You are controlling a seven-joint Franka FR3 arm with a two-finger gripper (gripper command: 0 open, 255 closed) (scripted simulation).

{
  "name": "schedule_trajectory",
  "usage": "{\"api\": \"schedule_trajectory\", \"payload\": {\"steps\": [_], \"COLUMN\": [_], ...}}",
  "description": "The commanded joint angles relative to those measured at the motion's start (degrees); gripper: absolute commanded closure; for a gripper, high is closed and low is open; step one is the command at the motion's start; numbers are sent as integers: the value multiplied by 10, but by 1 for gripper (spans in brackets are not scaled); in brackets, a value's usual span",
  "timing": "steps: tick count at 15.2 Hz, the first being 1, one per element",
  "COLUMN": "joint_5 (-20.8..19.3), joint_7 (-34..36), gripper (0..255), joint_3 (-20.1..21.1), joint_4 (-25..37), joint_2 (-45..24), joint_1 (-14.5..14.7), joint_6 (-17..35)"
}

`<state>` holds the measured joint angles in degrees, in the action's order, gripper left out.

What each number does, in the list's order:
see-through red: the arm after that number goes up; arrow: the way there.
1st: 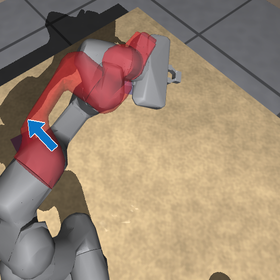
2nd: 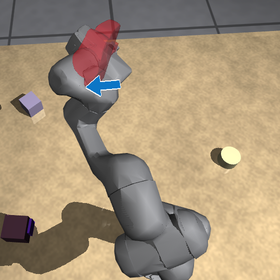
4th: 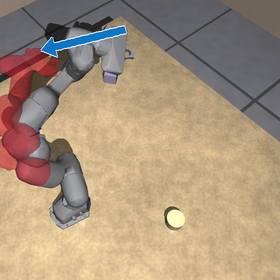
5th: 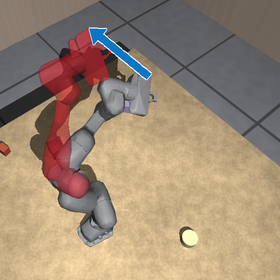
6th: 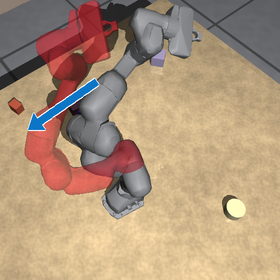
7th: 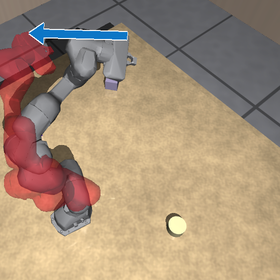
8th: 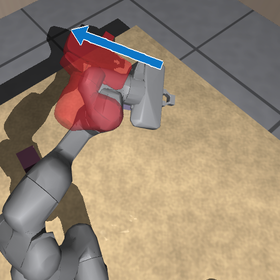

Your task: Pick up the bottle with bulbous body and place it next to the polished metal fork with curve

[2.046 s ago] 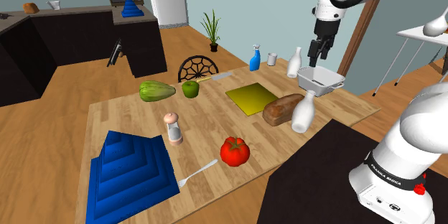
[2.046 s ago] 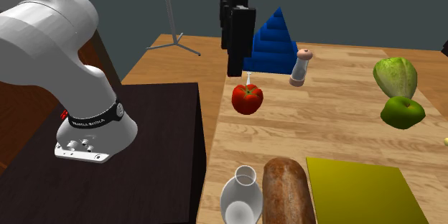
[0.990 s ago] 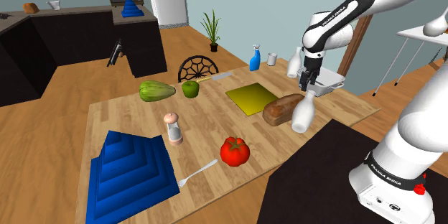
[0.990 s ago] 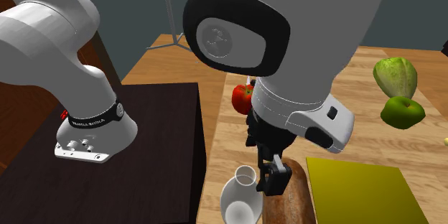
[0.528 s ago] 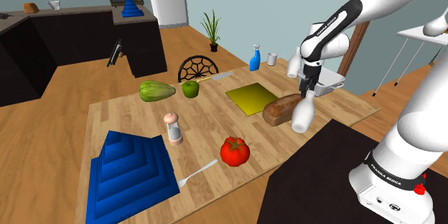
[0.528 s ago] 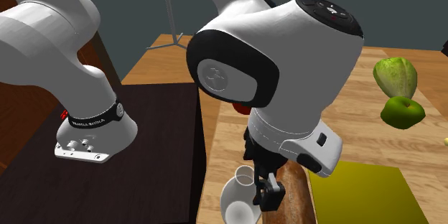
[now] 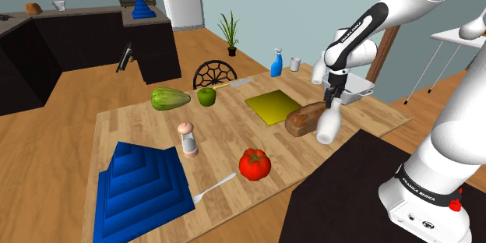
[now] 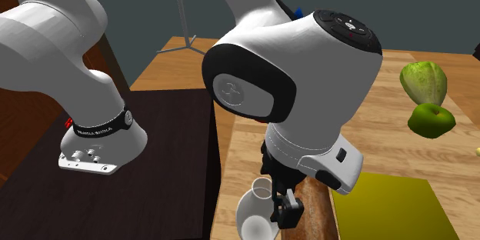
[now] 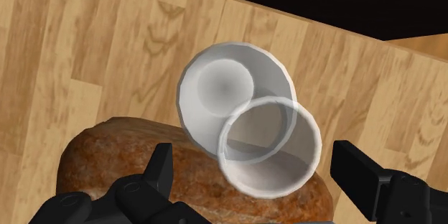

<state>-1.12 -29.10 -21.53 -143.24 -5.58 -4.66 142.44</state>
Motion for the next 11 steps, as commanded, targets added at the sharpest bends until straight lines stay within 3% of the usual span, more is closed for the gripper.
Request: {"api": "schedule_trajectory", "payload": {"steps": [1,2,11], "joint_5": [0,0,0], "joint_7": [0,0,0], "gripper": [0,255,255], "joint_3": [0,0,0], "joint_4": [0,0,0], "joint_2": [0,0,0], "joint_1": [0,0,0], "joint_6": [0,0,0]}}
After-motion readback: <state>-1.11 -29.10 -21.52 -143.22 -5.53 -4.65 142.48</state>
